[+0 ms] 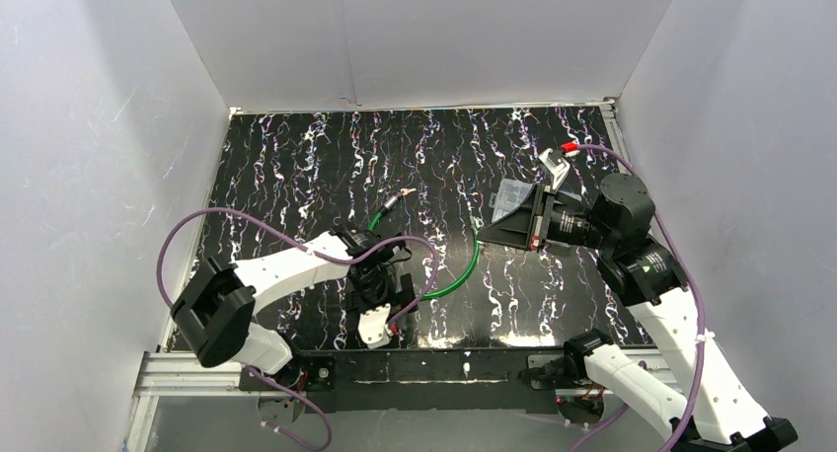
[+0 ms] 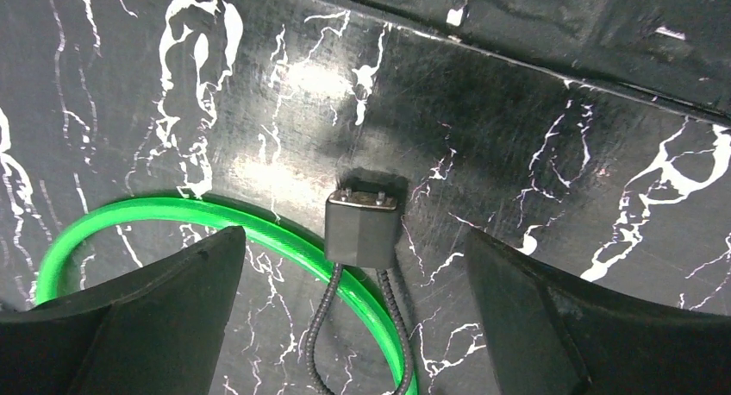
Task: Unlock with the key
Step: Pick up the lock from the center of the board.
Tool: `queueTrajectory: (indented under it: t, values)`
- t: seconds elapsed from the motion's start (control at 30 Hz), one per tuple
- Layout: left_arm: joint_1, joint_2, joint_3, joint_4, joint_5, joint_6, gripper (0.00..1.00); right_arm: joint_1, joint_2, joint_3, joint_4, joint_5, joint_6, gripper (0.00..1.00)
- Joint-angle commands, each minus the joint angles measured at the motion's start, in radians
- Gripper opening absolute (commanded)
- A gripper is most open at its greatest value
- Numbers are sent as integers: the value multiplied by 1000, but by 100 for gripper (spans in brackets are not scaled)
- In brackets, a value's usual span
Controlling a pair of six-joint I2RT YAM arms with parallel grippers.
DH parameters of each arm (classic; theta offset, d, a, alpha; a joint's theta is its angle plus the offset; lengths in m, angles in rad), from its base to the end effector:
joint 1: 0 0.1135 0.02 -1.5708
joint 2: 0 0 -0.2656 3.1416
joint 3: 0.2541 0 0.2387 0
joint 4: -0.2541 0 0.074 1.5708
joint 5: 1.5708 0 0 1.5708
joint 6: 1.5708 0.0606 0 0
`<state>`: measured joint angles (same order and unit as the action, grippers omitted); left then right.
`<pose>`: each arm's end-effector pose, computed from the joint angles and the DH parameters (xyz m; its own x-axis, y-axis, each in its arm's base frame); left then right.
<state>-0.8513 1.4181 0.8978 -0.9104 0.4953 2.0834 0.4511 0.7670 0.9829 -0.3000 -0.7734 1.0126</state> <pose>0.1284 -0.1902 0.1871 0.9349 0.0965 -0.3417 0.2227 -0.9089 0.3525 0.1242 0.1072 0.3961 -0.8360 0.2694 -0.4780 -0.4329 0.2114 0.8763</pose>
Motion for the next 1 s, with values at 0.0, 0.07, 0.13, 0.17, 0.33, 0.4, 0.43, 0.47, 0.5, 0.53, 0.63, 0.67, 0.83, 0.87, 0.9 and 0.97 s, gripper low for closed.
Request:
queueTrajectory:
  t: [0.0, 0.07, 0.13, 0.17, 0.33, 0.4, 0.43, 0.47, 0.5, 0.53, 0.63, 0.67, 0.83, 0.87, 0.9, 0.97]
  values:
    - [17, 59, 34, -17, 14, 169, 98, -12, -20, 60, -15, -26, -43, 1]
    - [24, 85, 41, -16, 1, 172, 97, -14, -24, 75, -40, -26, -65, 1]
    - [34, 102, 41, -7, -14, 169, 93, -17, -28, 97, -89, -17, -104, 1]
    - [38, 110, 39, 0, -20, 168, 90, -17, -31, 105, -110, -9, -121, 1]
    - [48, 130, 34, 60, -32, 138, 70, -20, -50, 132, -177, 11, -170, 1]
    - [49, 142, 42, 55, -37, 137, 66, -20, -57, 134, -183, 11, -172, 1]
    - [49, 150, 45, 52, -41, 140, 65, -20, -59, 136, -185, 11, -172, 1]
    - [49, 157, 46, 47, -47, 147, 65, -20, -61, 136, -188, 10, -174, 1]
    - [48, 166, 50, 35, -57, 161, 65, -20, -63, 139, -193, 11, -175, 1]
    - [49, 175, 57, 19, -63, 176, 65, -21, -65, 143, -199, 13, -177, 1]
    - [49, 196, 70, -5, -72, 218, 67, -22, -68, 157, -224, 21, -189, 1]
    - [49, 205, 74, -11, -80, 232, 66, -22, -69, 160, -230, 22, -191, 1]
    - [49, 234, 91, -32, -136, 262, 53, -24, -75, 163, -255, 30, -202, 1]
    - [49, 233, 91, -37, -143, 271, 52, -24, -77, 161, -255, 31, -203, 1]
    - [49, 230, 86, -35, -146, 281, 50, -25, -78, 159, -256, 31, -203, 1]
    - [49, 219, 70, -17, -141, 288, 48, -26, -78, 157, -257, 29, -205, 1]
